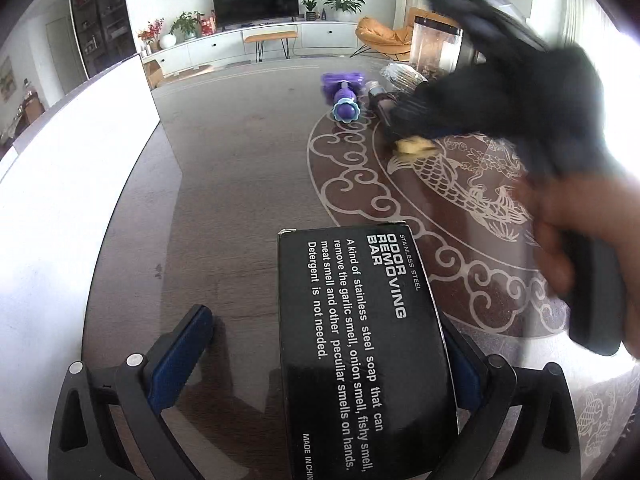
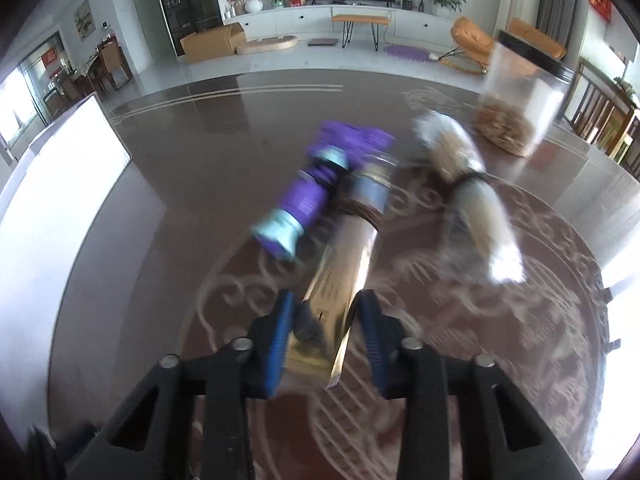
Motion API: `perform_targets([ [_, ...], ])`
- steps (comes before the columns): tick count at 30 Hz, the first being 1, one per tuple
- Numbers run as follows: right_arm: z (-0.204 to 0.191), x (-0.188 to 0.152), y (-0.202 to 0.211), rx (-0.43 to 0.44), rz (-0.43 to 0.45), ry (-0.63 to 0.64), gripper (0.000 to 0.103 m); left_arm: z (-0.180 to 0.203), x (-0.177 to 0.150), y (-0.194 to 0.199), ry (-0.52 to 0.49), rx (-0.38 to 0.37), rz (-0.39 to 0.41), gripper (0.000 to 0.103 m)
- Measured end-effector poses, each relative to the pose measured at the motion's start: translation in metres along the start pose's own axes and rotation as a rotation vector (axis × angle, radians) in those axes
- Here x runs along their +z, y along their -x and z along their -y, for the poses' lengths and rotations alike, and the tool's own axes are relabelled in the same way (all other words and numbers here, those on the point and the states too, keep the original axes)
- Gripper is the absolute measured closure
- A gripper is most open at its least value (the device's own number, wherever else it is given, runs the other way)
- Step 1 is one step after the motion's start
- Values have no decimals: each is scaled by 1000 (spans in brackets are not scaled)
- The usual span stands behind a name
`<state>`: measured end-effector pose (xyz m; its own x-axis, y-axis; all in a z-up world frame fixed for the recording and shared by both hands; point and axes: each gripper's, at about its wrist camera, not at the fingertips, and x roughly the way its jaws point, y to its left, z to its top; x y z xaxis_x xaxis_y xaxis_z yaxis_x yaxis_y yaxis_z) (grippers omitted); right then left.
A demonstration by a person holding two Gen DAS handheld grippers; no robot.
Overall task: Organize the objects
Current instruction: 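Grasp the gold tube with the right gripper and lift it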
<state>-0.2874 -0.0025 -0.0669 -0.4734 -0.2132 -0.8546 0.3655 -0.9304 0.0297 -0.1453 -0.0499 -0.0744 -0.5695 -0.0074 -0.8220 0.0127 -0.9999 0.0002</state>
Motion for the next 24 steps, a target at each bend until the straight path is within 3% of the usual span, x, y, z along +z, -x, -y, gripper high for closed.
perform_targets([
  [4, 25, -46, 26, -26, 26, -13, 81, 0, 1, 0, 1, 1, 0, 0],
  [13, 52, -169, 101, -114, 110, -95, 82, 0, 1, 0, 2, 4, 1, 0],
  [18, 51, -191, 116, -117, 129, -150, 79, 0, 1, 0, 2, 4, 1, 0],
  [19, 52, -192, 117, -107, 129, -155, 69, 0, 1, 0, 2, 4, 1, 0],
  [20, 53, -192, 117, -106, 126, -155, 49, 0, 1, 0, 2, 4, 1, 0],
  [22, 59, -196, 120, -102, 127, -177, 26, 0, 1, 0, 2, 4, 1, 0],
  [24, 70, -195, 122, -52, 146, -229, 26, 0, 1, 0, 3, 5, 1, 0],
])
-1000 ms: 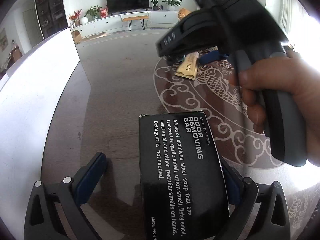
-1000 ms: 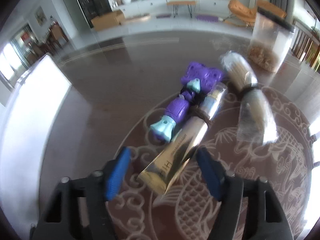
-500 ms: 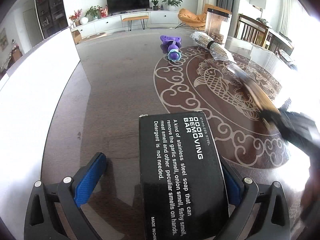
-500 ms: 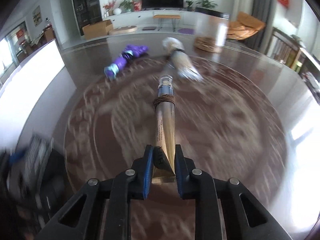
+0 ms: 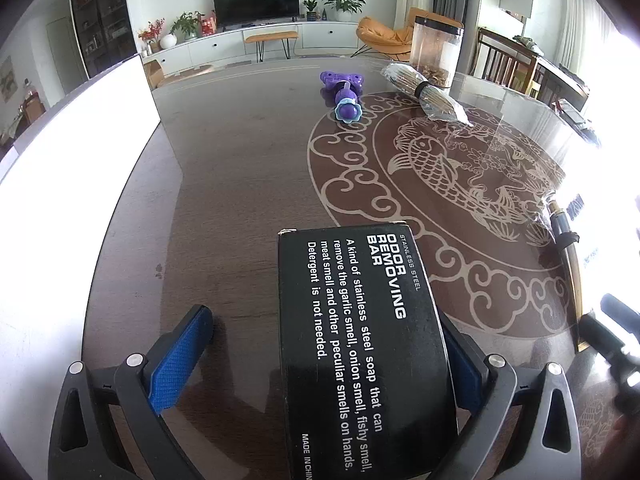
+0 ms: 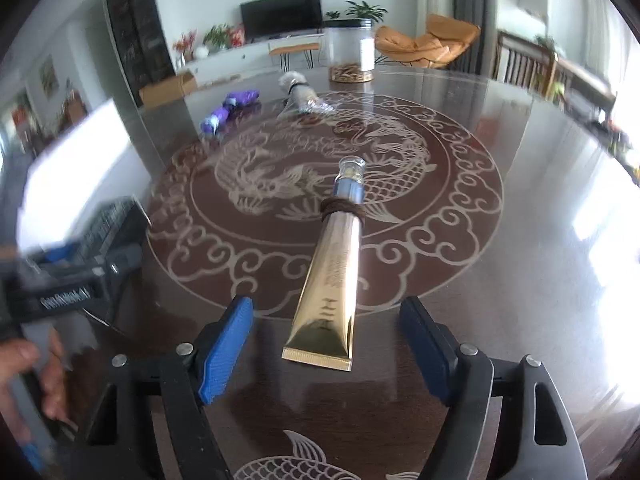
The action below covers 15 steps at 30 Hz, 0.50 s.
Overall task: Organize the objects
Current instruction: 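Grasp the gold tube with the right gripper and lift it, then carry the black box and gold tube over the white bin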
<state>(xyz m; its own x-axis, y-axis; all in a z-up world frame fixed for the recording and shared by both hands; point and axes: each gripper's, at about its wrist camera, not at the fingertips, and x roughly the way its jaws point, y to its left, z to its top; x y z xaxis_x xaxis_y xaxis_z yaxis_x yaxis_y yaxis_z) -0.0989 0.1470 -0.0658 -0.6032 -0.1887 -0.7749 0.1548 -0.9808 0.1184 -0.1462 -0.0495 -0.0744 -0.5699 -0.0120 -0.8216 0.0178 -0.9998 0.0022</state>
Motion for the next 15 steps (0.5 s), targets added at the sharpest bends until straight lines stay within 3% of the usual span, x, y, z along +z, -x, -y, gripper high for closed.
perform_targets([
  [2, 15, 0, 5, 48, 19, -78, 26, 0, 0, 0, 1, -1, 0, 0],
  [6, 25, -1, 4, 64, 12, -128, 26, 1, 0, 0, 0, 0, -2, 0],
  [10, 7, 12, -6, 54, -22, -48, 26, 1, 4, -2, -23, -15, -59, 0],
  [13, -10, 32, -22, 0, -76, 38, 26, 5, 3, -1, -41, -25, -119, 0],
  [14, -12, 39, -31, 1, -104, 45, 33, 6, 2, 0, -40, -22, -118, 0],
  [15, -14, 44, -35, -21, -112, 51, 40, 6, 1, 2, -40, -20, -102, 13],
])
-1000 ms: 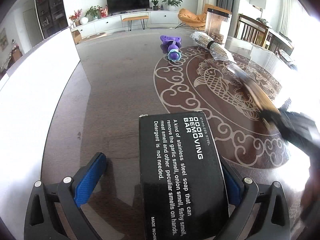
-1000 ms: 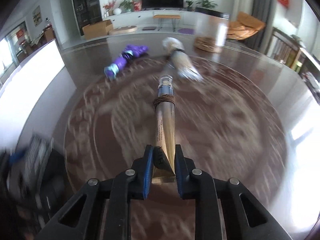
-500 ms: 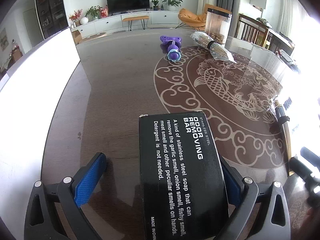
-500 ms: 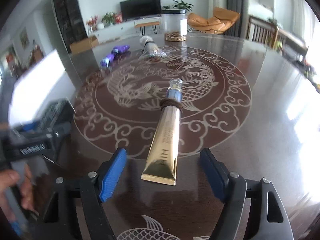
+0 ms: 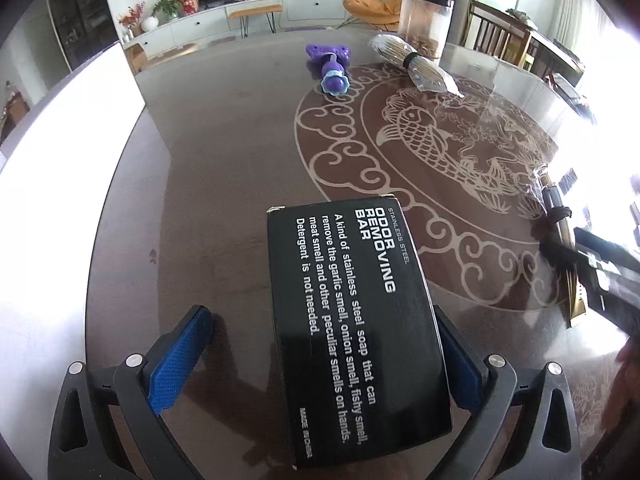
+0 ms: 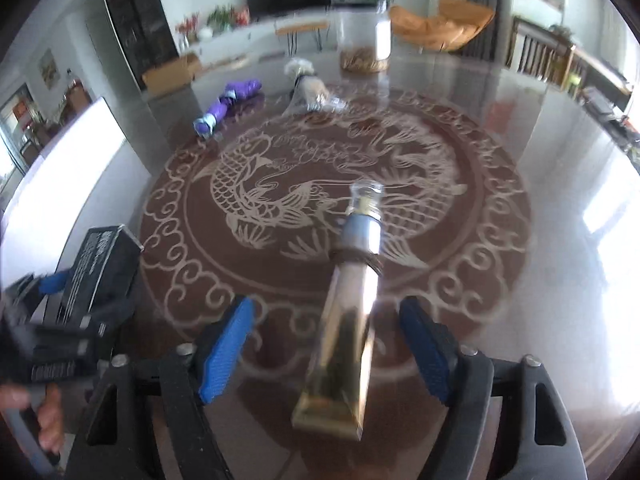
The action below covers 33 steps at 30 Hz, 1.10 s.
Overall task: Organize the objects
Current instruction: 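Carry the black box and gold tube over the white bin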
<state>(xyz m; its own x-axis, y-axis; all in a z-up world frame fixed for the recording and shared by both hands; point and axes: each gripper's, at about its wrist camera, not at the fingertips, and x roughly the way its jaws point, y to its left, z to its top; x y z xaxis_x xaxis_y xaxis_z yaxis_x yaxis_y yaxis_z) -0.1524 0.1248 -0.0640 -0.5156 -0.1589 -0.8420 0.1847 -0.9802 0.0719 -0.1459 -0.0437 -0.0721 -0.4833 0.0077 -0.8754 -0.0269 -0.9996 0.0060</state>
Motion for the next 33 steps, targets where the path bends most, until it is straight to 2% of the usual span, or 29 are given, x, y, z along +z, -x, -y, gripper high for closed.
perform_targets([
  [1, -1, 1, -1, -22, -10, 11, 74, 2, -3, 7, -16, -9, 45, 28],
  [2, 0, 3, -2, -29, -19, 22, 76, 6, -5, 12, -36, -7, 67, 46],
  [3, 2, 2, -1, -8, -27, 14, 77, 10, -9, 15, -60, 29, 74, 46],
  [8, 22, -20, 22, 78, -37, -81, 77, 14, -26, 26, -69, 25, 101, 46],
  [13, 25, -30, 45, 113, -15, -114, 77, 17, -28, 36, -75, 34, 115, 46],
  [19, 14, -26, 61, 130, 7, -110, 77, 14, -26, 49, -80, 50, 141, 46],
  [22, 4, -24, 68, 145, 18, -97, 77, 10, -27, 58, -65, 22, 158, 46],
  [26, -19, -17, 79, 191, 32, -72, 77, -20, -29, 85, 67, -145, 172, 46],
  [29, -55, -7, 93, 246, 46, -17, 77, -58, -31, 120, 155, -228, 207, 46],
  [31, -89, 3, 104, 304, 61, 29, 77, -88, -31, 145, 184, -216, 246, 46],
  [33, -119, 14, 114, 379, 69, 55, 77, -123, -31, 167, 206, -149, 285, 46],
])
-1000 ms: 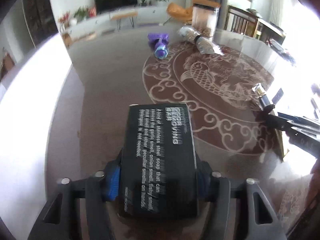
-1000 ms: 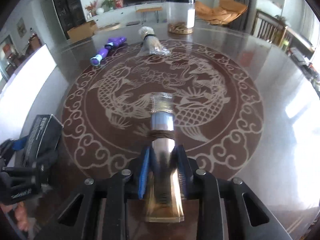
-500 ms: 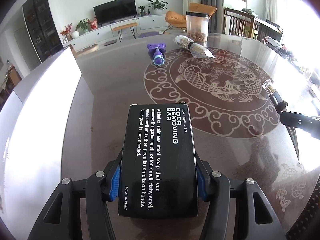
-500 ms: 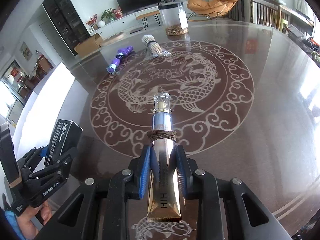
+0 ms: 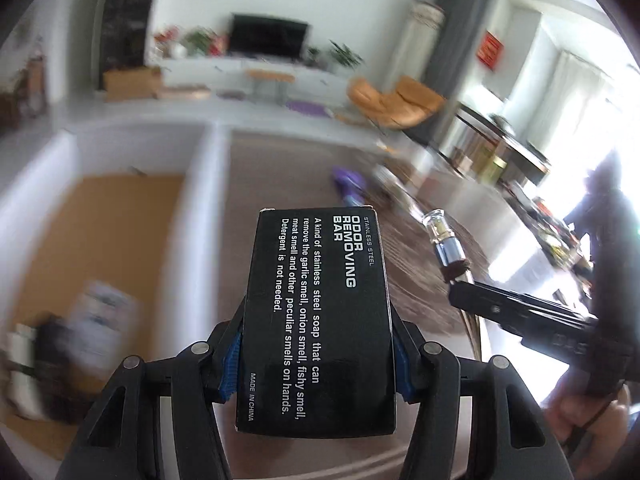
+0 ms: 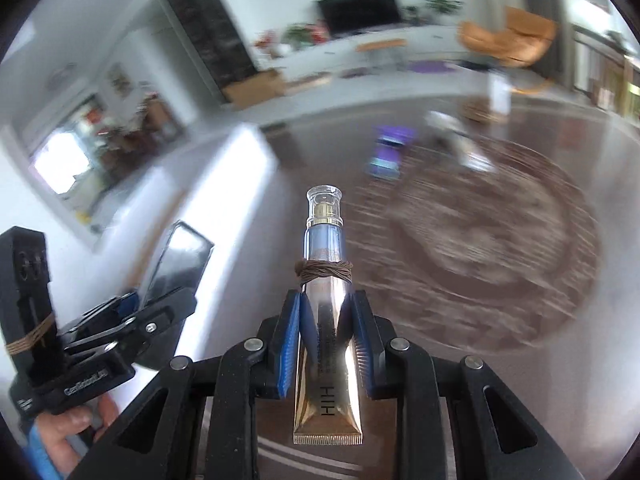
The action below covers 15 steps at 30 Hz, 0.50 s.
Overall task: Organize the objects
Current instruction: 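Carry the black box and gold tube over the white bin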
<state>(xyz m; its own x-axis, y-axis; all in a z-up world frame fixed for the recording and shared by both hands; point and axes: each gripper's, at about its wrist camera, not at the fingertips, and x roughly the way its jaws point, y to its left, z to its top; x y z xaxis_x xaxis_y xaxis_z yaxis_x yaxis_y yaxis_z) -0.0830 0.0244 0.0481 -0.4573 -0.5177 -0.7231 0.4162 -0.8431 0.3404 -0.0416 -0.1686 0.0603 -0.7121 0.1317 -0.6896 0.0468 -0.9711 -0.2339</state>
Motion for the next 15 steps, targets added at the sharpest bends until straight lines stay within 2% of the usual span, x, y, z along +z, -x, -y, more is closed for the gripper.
perform_targets([
  [2, -46, 18, -6, 107, 3, 41, 77, -37, 10, 21, 22, 90, 34, 46],
  [5, -114, 37, -19, 204, -3, 146, 77, -94, 14, 36, 79, 248, 54, 46],
  [8, -180, 44, -40, 248, -16, 274, 77, -152, 2, 35, 156, 402, 20, 46],
  [10, -212, 40, -64, 267, -41, 318, 76, -184, -9, 28, 226, 454, -43, 45],
  [11, -220, 38, -76, 284, -58, 323, 76, -201, -12, 24, 307, 447, -106, 44],
  [12, -227, 35, -88, 299, -84, 329, 75, -212, -14, 24, 354, 432, -127, 42],
  [13, -235, 28, -107, 299, -142, 340, 63, -218, -16, 26, 378, 437, -130, 38],
  [14, -238, 23, -118, 288, -189, 343, 45, -221, -16, 27, 373, 462, -132, 25],
  [15, -238, 18, -125, 285, -212, 342, 42, -220, -16, 29, 354, 499, -133, 8],
])
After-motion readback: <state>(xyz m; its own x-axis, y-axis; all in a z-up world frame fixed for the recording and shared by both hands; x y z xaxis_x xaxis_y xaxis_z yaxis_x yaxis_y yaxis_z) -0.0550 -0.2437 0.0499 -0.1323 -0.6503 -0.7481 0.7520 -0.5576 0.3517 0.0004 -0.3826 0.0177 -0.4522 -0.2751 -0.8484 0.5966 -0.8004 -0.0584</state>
